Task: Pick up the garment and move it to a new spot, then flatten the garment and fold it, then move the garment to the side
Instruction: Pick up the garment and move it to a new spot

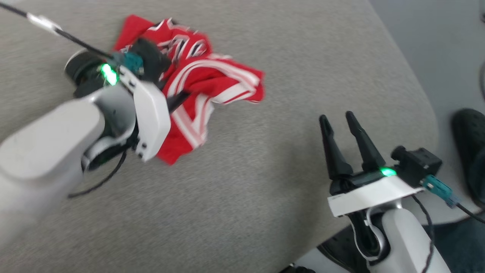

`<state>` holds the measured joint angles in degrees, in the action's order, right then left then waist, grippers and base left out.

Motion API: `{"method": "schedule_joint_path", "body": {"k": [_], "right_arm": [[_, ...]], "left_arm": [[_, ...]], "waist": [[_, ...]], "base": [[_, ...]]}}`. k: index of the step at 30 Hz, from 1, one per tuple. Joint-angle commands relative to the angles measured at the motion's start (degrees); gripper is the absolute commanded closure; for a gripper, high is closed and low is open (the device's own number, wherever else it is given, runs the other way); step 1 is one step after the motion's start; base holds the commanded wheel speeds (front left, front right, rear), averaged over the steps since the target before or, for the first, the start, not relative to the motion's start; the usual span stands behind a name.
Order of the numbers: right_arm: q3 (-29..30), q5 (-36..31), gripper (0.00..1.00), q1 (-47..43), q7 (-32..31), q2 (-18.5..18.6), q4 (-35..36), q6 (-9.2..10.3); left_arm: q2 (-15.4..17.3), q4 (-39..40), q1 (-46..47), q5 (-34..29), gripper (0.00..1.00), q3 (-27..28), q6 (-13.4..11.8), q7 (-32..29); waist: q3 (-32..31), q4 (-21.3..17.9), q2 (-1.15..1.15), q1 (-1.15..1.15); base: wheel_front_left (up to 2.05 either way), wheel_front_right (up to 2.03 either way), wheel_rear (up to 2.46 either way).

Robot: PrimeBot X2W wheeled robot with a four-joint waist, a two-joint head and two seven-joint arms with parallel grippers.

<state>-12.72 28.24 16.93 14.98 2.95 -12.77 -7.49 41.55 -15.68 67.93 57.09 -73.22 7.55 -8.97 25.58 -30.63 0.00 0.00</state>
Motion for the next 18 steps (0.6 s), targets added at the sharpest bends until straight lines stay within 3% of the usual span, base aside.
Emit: {"method": "schedule_joint_path", "body": {"k": [1,8,16,18], "right_arm": [[0.5,0.5,0.0,-0.9,0.3,0.0,0.5,0.0],[2.4,2.2,0.0,-2.9,0.3,0.0,2.0,0.0],[1.9,2.5,0.0,-1.6,0.3,0.0,2.9,0.0],[1.3,1.9,0.0,-1.0,0.3,0.0,3.2,0.0]], "left_arm": [[0.4,0.1,-2.1,-1.4,1.0,-0.2,-0.1,-1.7],[4.4,0.6,-8.1,-5.5,1.0,-1.0,-0.1,-14.1],[5.8,0.5,-9.5,-7.5,1.0,-1.7,-0.1,-18.3],[5.5,0.5,-8.1,-7.0,0.5,-1.5,-0.1,-15.5]], "waist": [[1.8,-2.9,0.0,0.0],[2.9,-3.3,0.0,0.0],[3.7,-3.4,0.0,0.0],[3.5,-3.3,0.0,0.0]], "base": [[0.0,0.0,0.0],[0.0,0.0,0.0],[0.0,0.0,0.0],[0.0,0.0,0.0]]}}
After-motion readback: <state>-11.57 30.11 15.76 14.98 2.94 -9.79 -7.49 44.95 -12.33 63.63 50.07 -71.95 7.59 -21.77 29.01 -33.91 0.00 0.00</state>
